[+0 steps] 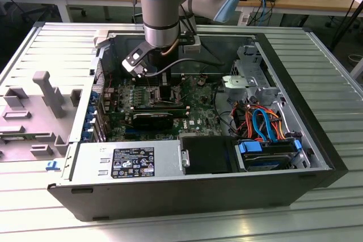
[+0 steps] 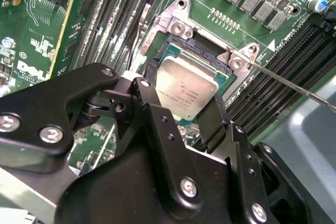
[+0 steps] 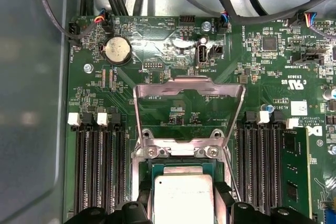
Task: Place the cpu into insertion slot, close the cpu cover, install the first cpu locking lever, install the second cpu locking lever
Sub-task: 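Place the cpu into insertion slot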
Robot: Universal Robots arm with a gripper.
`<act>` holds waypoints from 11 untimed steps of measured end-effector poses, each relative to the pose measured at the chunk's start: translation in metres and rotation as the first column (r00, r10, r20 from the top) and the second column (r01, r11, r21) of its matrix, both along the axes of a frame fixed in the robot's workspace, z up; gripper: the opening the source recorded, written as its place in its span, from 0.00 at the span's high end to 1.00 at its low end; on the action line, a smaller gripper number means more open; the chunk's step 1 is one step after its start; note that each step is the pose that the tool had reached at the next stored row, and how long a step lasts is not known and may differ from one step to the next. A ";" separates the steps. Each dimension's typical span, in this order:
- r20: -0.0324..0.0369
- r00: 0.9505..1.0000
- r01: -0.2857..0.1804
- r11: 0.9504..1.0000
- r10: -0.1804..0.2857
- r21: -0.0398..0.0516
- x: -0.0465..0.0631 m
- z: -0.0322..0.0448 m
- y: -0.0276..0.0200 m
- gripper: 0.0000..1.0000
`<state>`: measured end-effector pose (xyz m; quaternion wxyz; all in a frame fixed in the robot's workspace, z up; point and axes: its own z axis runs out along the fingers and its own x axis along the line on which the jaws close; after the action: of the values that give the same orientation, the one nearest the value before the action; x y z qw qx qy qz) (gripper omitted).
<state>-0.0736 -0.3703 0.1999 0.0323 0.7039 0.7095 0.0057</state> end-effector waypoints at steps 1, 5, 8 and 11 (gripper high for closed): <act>0.000 1.000 0.000 1.000 0.000 0.000 0.000 -0.0005 0.0001 0.45; 0.000 1.000 0.000 1.000 0.000 -0.001 0.000 -0.0018 0.0007 0.45; 0.000 1.000 0.000 1.000 0.000 0.000 0.000 -0.0019 0.0009 0.45; 0.000 1.000 0.000 1.000 0.000 0.000 0.000 -0.0021 0.0010 0.45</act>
<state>-0.0737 -0.3694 0.1979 0.0323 0.7040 0.7095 0.0057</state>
